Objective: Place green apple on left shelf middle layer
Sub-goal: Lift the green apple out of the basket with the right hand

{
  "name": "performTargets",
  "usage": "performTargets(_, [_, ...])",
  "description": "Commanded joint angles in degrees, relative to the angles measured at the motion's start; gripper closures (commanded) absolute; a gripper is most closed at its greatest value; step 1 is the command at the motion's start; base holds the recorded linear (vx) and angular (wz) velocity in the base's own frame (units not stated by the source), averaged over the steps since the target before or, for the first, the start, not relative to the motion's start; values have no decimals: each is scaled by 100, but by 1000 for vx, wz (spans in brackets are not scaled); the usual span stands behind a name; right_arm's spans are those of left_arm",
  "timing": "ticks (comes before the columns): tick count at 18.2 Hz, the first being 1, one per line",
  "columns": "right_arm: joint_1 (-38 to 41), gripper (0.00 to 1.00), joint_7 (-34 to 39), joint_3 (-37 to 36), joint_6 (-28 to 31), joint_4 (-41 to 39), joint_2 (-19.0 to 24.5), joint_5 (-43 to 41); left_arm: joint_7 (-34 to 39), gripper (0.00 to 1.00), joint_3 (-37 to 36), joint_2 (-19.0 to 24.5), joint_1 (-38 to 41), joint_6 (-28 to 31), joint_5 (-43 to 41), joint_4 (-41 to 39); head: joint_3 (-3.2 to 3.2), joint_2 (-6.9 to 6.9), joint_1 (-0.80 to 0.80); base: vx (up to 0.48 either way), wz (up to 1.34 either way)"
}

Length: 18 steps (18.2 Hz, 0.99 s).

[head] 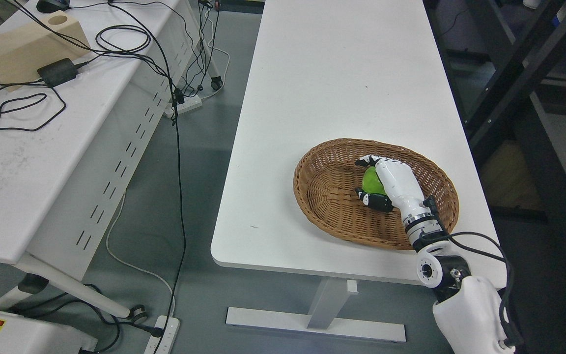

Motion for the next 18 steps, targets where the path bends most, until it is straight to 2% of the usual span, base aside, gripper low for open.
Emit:
performTargets(1, [95,98,63,-181,-251,110,-212,-28,3,0,0,100,0,4,0,0,0,0,0,0,0])
performTargets(5, [130,99,63,-777,-594,-13,-134,-237,3,0,0,100,0,4,0,0,0,0,0,0,0])
performTargets(11, [130,98,72,-1806,-762,-531,-37,-2073,3,0,0,100,0,4,0,0,0,0,0,0,0])
performTargets(15, [218,98,72,-2325,-823,-733,60,-3023,-5,0,0,100,0,4,0,0,0,0,0,0,0])
performTargets(18, [376,98,81,-2563,-850,-936,113,-3419,3,0,0,100,0,4,0,0,0,0,0,0,0])
